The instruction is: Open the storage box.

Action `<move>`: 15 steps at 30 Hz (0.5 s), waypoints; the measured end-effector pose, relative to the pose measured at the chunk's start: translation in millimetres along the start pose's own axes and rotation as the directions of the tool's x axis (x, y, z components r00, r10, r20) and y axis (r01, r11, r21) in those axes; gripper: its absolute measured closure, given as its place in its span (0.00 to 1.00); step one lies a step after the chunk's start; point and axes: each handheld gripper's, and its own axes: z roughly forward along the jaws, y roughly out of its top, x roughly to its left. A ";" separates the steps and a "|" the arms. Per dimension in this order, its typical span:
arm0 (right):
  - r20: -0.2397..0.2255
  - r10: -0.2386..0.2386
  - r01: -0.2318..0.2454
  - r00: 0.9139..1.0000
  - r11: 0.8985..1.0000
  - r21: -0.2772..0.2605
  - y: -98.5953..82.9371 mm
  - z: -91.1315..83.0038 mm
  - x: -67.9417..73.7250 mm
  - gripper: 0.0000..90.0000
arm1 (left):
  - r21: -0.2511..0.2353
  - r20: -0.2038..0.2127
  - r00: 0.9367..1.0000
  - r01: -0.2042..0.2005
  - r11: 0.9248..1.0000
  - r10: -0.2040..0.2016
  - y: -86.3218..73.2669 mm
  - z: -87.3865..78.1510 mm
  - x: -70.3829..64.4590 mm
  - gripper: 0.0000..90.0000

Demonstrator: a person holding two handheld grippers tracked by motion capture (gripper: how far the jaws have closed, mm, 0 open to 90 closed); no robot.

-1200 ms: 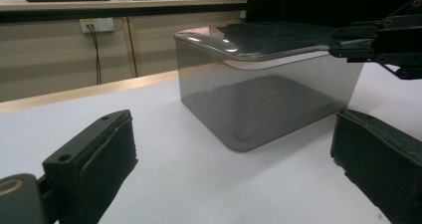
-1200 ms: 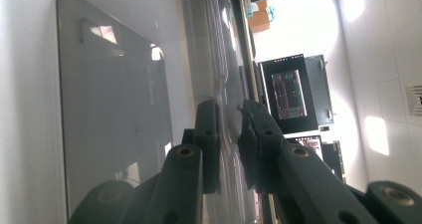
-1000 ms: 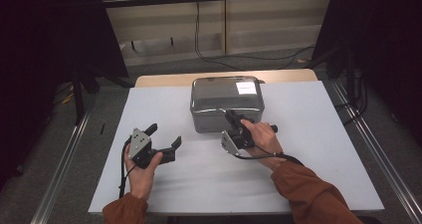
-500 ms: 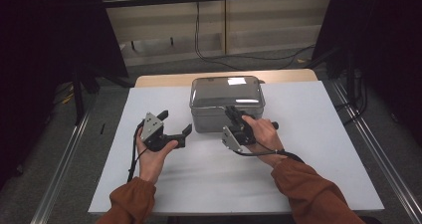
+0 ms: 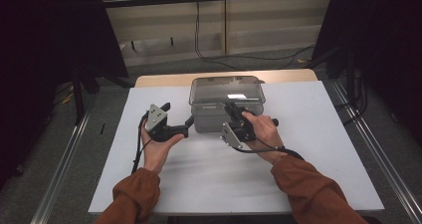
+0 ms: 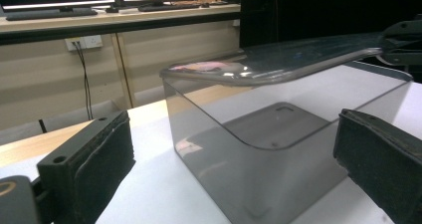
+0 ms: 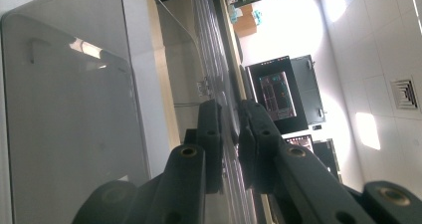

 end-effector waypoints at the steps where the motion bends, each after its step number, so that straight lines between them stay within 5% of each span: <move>1: 0.001 -0.001 0.001 1.000 1.000 -0.001 0.2 0.3 -0.5 0.89 | 0.001 0.001 1.000 -0.003 1.000 0.003 0.4 2.6 0.0 0.04; 15: 0.007 -0.001 0.001 1.000 1.000 0.003 0.2 0.6 4.3 0.88 | 0.019 -0.041 0.997 -0.070 0.997 0.071 -0.9 35.4 0.7 0.11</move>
